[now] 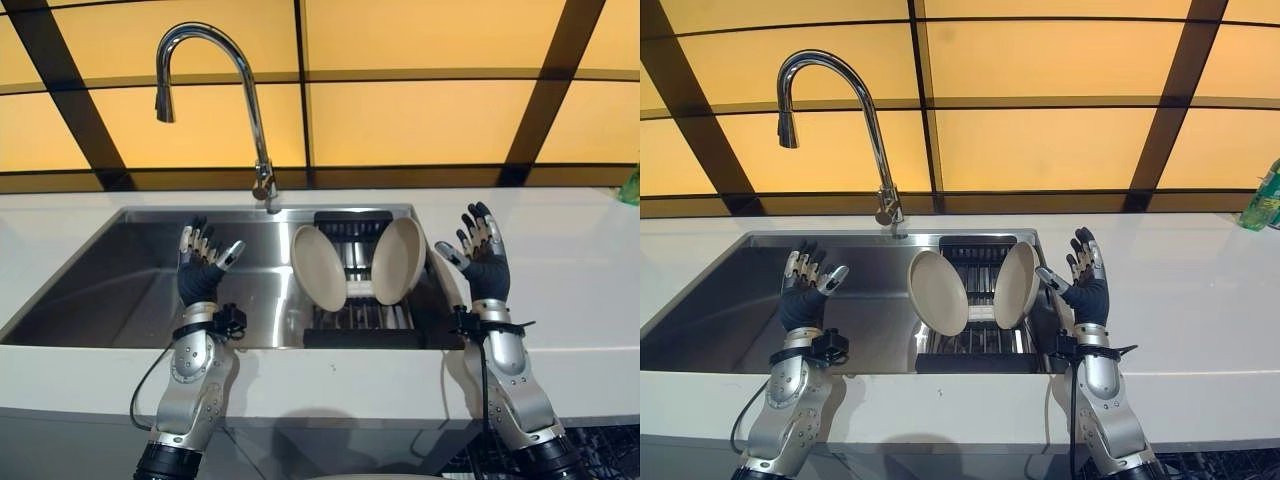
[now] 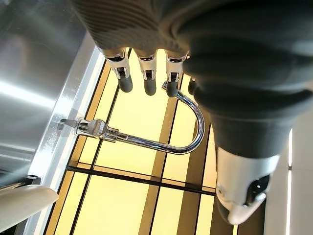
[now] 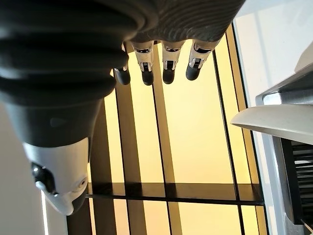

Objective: Pick up plates and place into dishwasher.

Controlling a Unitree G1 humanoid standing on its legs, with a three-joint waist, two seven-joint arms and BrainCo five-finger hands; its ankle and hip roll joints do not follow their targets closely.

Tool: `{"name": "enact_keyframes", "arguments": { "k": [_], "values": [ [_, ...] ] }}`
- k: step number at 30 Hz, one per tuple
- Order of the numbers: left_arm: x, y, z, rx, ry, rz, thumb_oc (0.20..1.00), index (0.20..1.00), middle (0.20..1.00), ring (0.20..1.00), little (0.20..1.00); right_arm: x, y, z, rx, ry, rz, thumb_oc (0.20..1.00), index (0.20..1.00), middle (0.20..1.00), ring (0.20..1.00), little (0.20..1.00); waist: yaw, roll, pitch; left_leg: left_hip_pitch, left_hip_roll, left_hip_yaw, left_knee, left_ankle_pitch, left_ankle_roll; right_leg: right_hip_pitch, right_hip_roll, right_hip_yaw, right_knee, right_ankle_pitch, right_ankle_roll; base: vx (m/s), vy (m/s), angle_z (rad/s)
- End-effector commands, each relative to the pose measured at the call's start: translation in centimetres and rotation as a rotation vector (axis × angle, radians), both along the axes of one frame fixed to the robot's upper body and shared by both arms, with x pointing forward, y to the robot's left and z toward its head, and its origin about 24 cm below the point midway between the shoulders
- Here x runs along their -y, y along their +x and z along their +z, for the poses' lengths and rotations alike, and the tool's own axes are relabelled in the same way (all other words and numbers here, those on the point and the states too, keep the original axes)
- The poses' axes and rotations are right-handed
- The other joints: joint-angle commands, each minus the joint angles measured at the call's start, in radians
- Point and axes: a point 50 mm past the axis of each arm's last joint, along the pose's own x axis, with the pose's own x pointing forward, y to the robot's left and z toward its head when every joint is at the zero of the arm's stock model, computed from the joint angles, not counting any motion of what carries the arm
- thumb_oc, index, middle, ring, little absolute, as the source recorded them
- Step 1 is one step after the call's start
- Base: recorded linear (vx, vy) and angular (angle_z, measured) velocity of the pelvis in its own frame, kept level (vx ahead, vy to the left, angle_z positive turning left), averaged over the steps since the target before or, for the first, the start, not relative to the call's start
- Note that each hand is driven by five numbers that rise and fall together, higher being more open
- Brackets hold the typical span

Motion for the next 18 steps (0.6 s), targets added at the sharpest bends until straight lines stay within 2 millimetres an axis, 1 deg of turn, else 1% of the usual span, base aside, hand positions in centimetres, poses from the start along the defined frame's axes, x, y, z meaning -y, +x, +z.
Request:
{"name": "enact_keyframes", "arguments": {
  "k": [1,6,9,15,18],
  "values": [
    [-0.4,0.7,3.2,0.144,0.084,-0.034,1.000,1.000,1.000,1.000,1.000,0.8,0.5,2.9,0.151,0.001,-0.044,1.000,1.000,1.000,1.000,1.000,0.004,-0.015,-0.005,-0.007,-0.111,-0.029,0.008,-0.039,0.098,-0.014,0.109,-0.012,0.009,-0.008,-0.095,0.00,0.000,0.00],
    [-0.4,0.7,3.2,0.157,0.074,-0.033,1.000,1.000,1.000,1.000,1.000,0.6,0.6,2.7,0.143,-0.003,-0.036,1.000,1.000,1.000,1.000,1.000,0.003,-0.014,-0.003,-0.003,-0.110,-0.029,0.006,-0.039,0.098,-0.013,0.109,-0.011,0.009,-0.008,-0.094,0.00,0.000,0.00],
    [-0.3,0.7,3.2,0.153,0.103,-0.030,1.000,1.000,1.000,1.000,1.000,0.6,0.5,2.6,0.137,-0.003,-0.037,1.000,1.000,1.000,1.000,1.000,0.003,-0.014,-0.004,0.000,-0.110,-0.027,0.003,-0.039,0.098,-0.011,0.108,-0.011,0.009,-0.009,-0.092,0.00,0.000,0.00],
    [-1.0,0.8,3.4,0.150,0.202,-0.026,1.000,1.000,1.000,1.000,1.000,0.8,0.5,2.6,0.129,-0.008,-0.028,1.000,1.000,1.000,1.000,1.000,-0.001,-0.013,-0.008,0.000,-0.108,-0.022,0.002,-0.038,0.097,-0.013,0.107,-0.007,0.009,-0.009,-0.091,0.00,0.000,0.00],
    [-1.5,1.1,3.9,0.154,0.291,-0.033,1.000,1.000,1.000,1.000,1.000,1.0,0.6,2.7,0.124,-0.013,-0.027,1.000,1.000,1.000,1.000,1.000,-0.003,-0.010,-0.013,-0.003,-0.108,-0.019,0.003,-0.037,0.096,-0.016,0.105,-0.005,0.009,-0.008,-0.090,0.00,0.000,0.00]
  ]
}}
